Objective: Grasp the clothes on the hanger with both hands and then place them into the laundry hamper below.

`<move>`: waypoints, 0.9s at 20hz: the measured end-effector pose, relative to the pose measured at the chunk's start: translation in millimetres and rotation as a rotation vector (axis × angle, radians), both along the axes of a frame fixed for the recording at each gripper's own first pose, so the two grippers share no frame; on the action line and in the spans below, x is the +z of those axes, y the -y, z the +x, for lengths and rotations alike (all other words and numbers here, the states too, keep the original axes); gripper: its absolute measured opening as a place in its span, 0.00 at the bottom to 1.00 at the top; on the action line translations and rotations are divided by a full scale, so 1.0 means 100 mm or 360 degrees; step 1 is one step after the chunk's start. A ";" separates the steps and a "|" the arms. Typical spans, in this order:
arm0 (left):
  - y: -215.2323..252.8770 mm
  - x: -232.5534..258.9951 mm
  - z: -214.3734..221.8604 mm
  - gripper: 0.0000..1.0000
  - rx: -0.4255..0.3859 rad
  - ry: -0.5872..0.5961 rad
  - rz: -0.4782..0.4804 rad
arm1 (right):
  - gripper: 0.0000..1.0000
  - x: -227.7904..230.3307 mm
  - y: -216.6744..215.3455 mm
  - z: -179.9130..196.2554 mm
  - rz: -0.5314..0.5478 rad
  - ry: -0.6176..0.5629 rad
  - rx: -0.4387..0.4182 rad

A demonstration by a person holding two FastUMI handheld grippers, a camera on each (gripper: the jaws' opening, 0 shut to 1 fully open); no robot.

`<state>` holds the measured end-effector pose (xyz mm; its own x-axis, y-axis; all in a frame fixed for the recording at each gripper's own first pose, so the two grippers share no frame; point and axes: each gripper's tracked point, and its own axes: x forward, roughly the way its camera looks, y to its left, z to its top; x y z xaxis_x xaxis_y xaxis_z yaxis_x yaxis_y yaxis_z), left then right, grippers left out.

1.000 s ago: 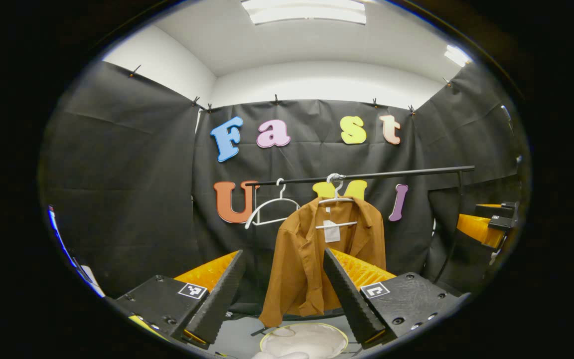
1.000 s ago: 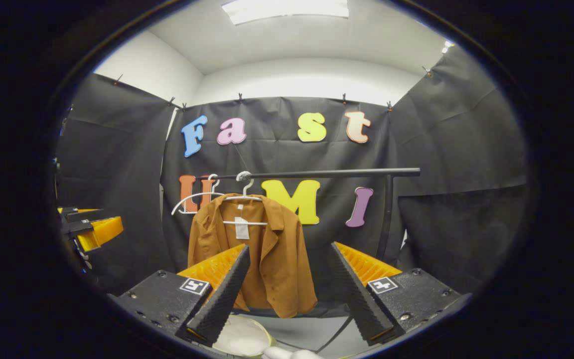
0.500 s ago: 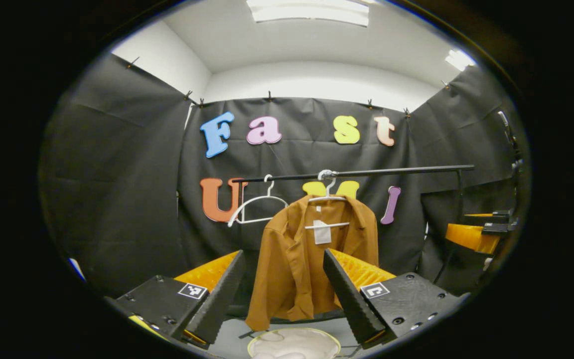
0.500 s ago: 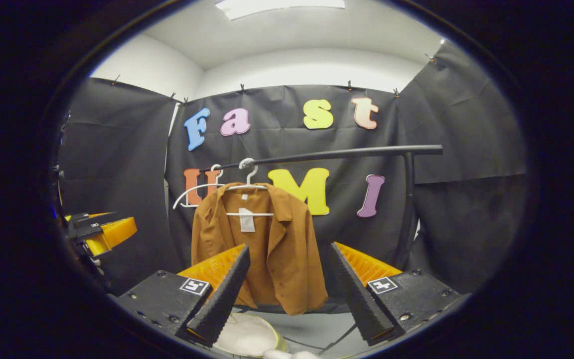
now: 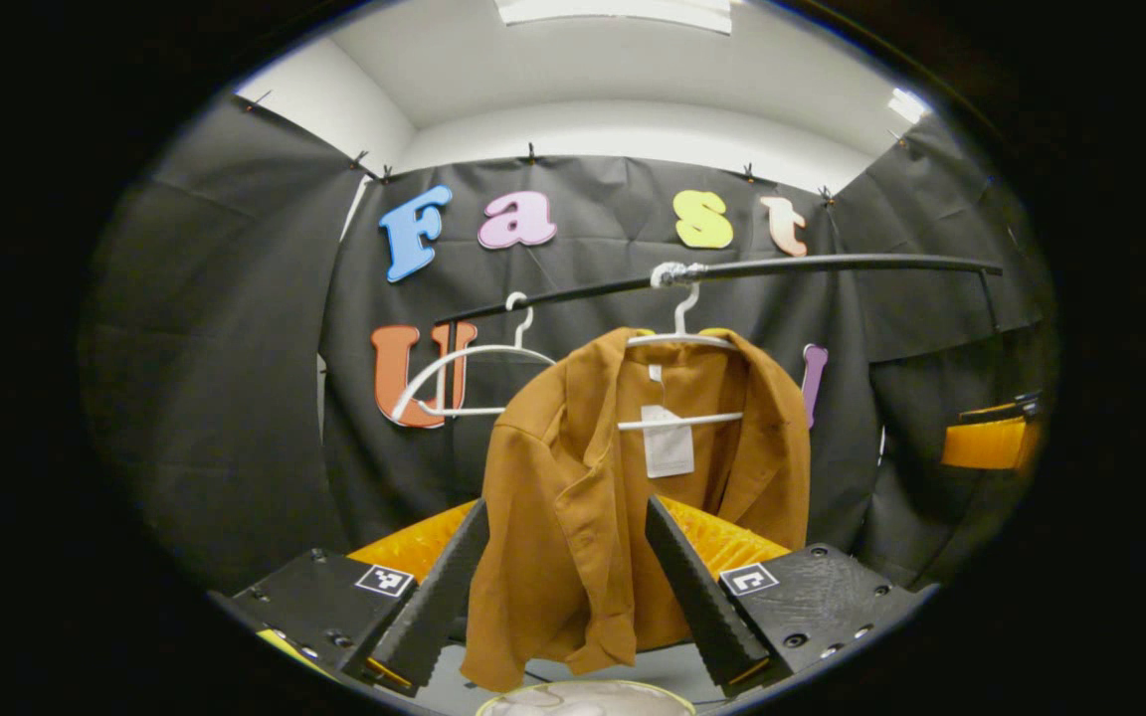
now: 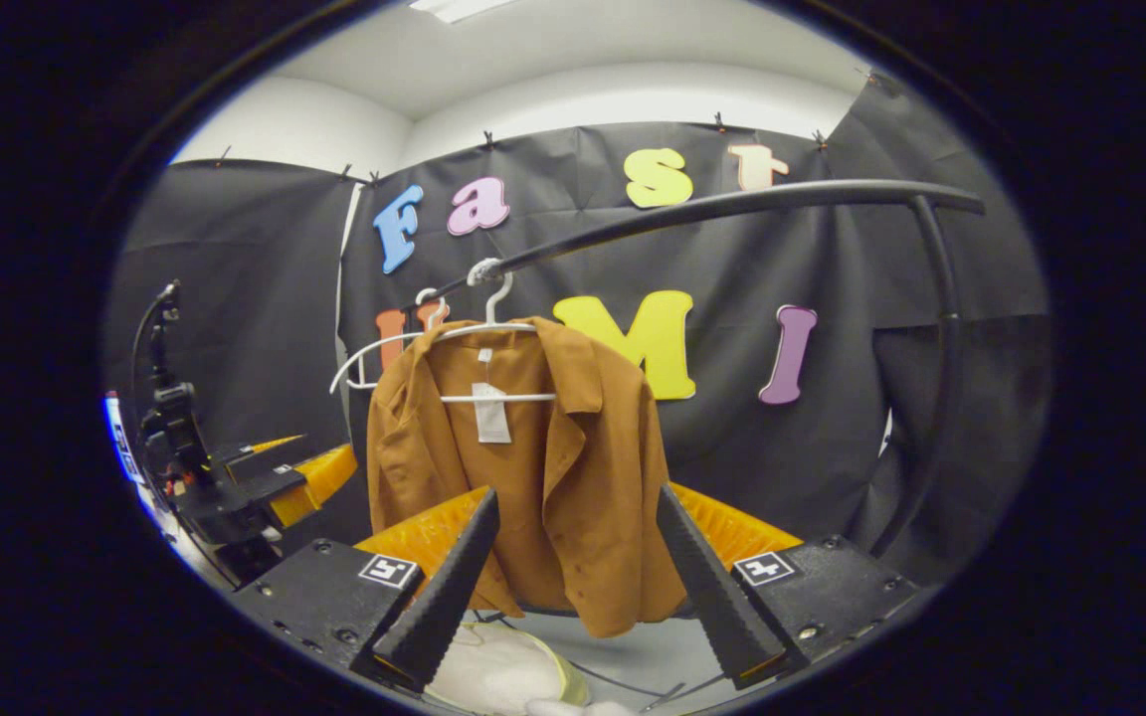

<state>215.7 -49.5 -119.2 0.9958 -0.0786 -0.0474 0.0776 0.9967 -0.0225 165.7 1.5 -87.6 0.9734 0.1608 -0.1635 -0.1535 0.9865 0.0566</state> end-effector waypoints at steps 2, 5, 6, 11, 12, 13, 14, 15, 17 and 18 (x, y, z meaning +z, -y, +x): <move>0.03 -0.18 0.30 1.00 -0.0017 -0.0015 0.0018 | 1.00 -0.07 0.01 0.22 -0.0017 -0.0011 0.0020; 0.10 -0.38 0.61 1.00 -0.0027 -0.0056 -0.0002 | 1.00 -0.26 -0.11 0.60 -0.0022 -0.0048 0.0083; 0.13 -0.40 0.67 1.00 -0.0021 -0.0064 -0.0009 | 1.00 -0.34 -0.16 0.74 -0.0008 -0.0066 0.0105; 0.25 -0.45 0.90 1.00 0.0007 -0.0061 -0.0047 | 0.99 -0.62 -0.43 1.48 0.0042 -0.0114 0.0163; 0.27 -0.45 0.93 0.96 0.0014 -0.0059 -0.0045 | 0.99 -0.68 -0.46 1.62 0.0052 -0.0141 0.0148; 0.27 -0.45 0.97 0.96 0.0023 -0.0058 -0.0035 | 0.98 -0.72 -0.51 1.72 0.0077 -0.0155 0.0154; 0.27 -0.46 1.00 0.96 0.0040 -0.0063 -0.0027 | 0.96 -0.76 -0.55 1.84 0.0097 -0.0158 0.0143; 0.26 -0.47 1.03 0.96 0.0055 -0.0062 -0.0024 | 0.94 -0.80 -0.57 1.95 0.0109 -0.0159 0.0140; 0.25 -0.48 1.11 1.00 0.0091 -0.0068 -0.0032 | 0.90 -0.86 -0.63 2.12 0.0128 -0.0171 0.0144; 0.25 -0.49 1.14 0.91 0.0107 -0.0073 -0.0030 | 0.90 -0.90 -0.64 2.18 0.0139 -0.0176 0.0143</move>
